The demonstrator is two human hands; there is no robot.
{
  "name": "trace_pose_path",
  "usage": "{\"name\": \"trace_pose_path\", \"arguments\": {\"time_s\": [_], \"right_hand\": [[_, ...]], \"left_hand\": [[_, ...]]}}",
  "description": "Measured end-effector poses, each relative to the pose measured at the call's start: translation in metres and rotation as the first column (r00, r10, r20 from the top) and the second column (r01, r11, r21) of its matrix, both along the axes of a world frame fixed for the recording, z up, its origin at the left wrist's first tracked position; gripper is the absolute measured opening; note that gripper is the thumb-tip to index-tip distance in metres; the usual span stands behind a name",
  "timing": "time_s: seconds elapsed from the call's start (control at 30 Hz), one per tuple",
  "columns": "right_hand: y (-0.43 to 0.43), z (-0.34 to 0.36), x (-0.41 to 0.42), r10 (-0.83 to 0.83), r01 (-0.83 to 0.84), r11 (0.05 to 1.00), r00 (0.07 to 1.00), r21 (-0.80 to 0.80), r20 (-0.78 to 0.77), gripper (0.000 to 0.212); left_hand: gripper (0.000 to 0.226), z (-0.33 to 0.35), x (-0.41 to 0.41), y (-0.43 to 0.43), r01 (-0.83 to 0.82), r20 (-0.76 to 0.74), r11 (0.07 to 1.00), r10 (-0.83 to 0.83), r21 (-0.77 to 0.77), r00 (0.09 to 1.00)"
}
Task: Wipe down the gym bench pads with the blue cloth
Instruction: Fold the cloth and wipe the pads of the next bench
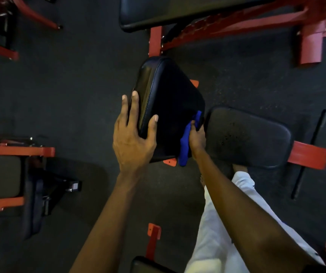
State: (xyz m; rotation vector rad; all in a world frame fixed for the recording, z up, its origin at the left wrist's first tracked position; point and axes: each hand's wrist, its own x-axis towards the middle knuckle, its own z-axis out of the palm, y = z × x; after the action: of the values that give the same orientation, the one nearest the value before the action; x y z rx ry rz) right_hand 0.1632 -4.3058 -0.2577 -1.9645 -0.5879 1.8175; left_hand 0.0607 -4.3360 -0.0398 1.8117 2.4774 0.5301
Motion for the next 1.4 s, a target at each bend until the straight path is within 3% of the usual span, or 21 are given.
{"name": "trace_pose_path", "arguments": {"time_s": [0.1, 0.2, 0.3, 0.4, 0.47, 0.7, 0.87, 0.93, 1.07, 1.17, 1.4], "right_hand": [[-0.028, 0.005, -0.002, 0.046, -0.042, 0.997, 0.996, 0.064, -0.074, 0.056], [-0.052, 0.006, -0.008, 0.102, -0.100, 0.990, 0.995, 0.095, -0.020, 0.051], [-0.030, -0.035, -0.005, 0.001, -0.002, 1.000, 1.000, -0.018, -0.026, 0.059], [0.000, -0.082, 0.005, -0.140, 0.124, 0.978, 0.986, -0.170, -0.086, 0.050], [0.005, -0.093, 0.008, -0.169, 0.151, 0.970, 0.982, -0.188, -0.083, 0.048], [-0.014, 0.025, 0.005, 0.046, -0.035, 0.981, 0.997, 0.193, -0.056, 0.053], [0.006, 0.081, -0.004, 0.032, -0.031, 0.827, 0.999, 0.561, 0.008, 0.056], [0.021, 0.076, -0.003, 0.042, -0.046, 0.800, 0.999, 0.599, 0.020, 0.059], [0.046, 0.071, 0.002, 0.033, -0.069, 0.880, 0.996, 0.470, 0.085, 0.055], [0.056, 0.091, 0.008, 0.038, -0.079, 0.916, 0.993, 0.394, 0.110, 0.048], [0.055, 0.147, 0.005, 0.111, -0.164, 0.708, 0.986, 0.687, 0.121, 0.053]], "left_hand": [[0.065, 0.000, 0.000, -0.001, -0.028, 0.001, 1.000, 0.028, 0.009, 1.000], [0.064, -0.002, 0.001, 0.000, -0.039, 0.011, 0.999, 0.039, 0.029, 0.999], [0.064, -0.003, 0.000, 0.000, -0.027, -0.003, 0.999, 0.027, 0.020, 1.000], [0.064, -0.006, -0.001, -0.002, -0.026, -0.023, 0.999, 0.027, 0.029, 0.999], [0.064, -0.009, -0.002, -0.003, -0.010, -0.019, 0.999, 0.011, 0.049, 1.000], [0.053, -0.007, -0.001, -0.002, -0.026, 0.014, 0.999, 0.025, 0.043, 1.000], [0.048, -0.008, -0.001, -0.003, -0.055, 0.032, 0.995, 0.053, 0.080, 0.998], [0.050, -0.009, -0.002, -0.004, -0.052, 0.037, 0.995, 0.049, 0.080, 0.998], [0.054, -0.005, -0.001, -0.002, -0.034, 0.062, 0.998, 0.031, 0.059, 0.998], [0.056, 0.005, -0.001, -0.001, -0.007, 0.119, 0.999, 0.012, -0.044, 0.993], [0.059, 0.022, -0.004, 0.048, 0.048, 0.215, 0.978, -0.004, -0.202, 0.977]]}}
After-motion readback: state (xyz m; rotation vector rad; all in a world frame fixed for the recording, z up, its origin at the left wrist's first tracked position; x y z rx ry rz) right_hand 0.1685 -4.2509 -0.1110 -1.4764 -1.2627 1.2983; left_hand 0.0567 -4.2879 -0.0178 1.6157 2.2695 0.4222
